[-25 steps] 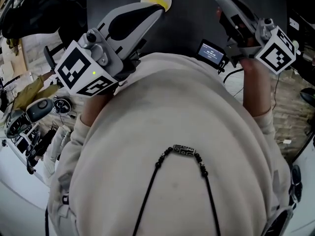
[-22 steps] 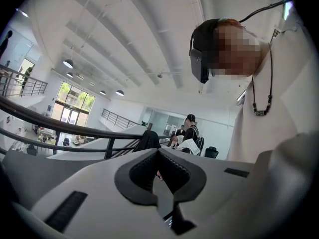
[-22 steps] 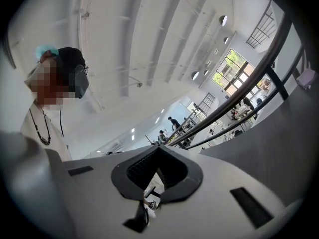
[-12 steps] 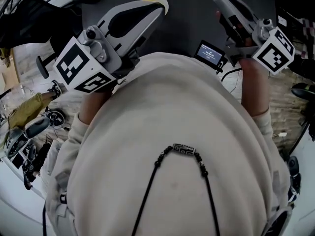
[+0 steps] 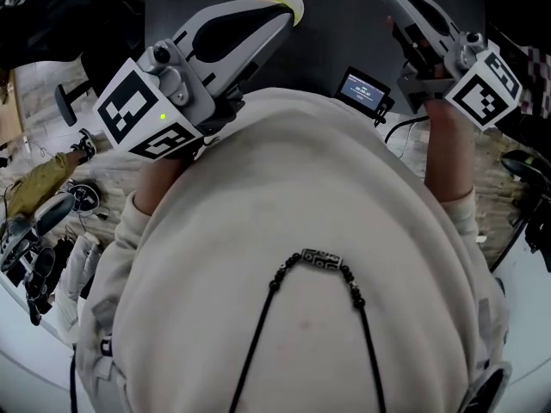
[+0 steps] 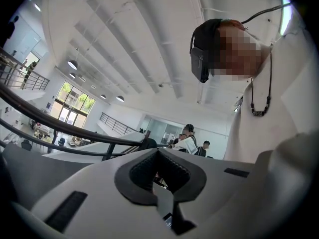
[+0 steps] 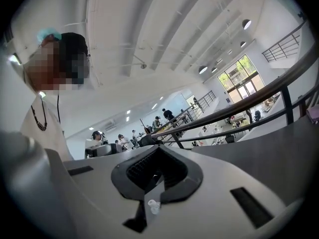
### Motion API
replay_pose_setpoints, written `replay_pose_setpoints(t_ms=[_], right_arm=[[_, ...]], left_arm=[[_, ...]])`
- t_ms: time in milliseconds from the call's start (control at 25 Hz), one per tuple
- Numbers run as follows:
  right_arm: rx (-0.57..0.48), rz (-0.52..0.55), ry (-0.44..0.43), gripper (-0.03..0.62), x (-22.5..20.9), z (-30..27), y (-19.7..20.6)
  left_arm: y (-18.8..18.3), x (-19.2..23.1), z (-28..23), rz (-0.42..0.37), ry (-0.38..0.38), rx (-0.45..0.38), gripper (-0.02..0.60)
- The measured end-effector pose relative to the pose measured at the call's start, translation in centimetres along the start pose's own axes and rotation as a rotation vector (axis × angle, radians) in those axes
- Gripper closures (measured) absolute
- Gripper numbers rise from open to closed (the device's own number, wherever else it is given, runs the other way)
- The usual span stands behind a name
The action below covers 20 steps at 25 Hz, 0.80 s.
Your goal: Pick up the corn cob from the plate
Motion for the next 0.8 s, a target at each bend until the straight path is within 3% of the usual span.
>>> replay_pose_setpoints(t_ms=[800], right_arm=[[0.158, 0.062, 0.013, 0.579, -1.6, -2.9, -0.1]], left_arm=[[1.1, 0.0, 3.0, 0.052, -0.129, -0.062, 0.581]])
Point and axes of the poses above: the fingertips, and each gripper's own axes: z backward along the fingers, x to its left, y out of its underside, the point moved 10 cm from there along z, backward along the fingers, and after that the axes turned 8 degrees about -y, right-handed, at the moved point
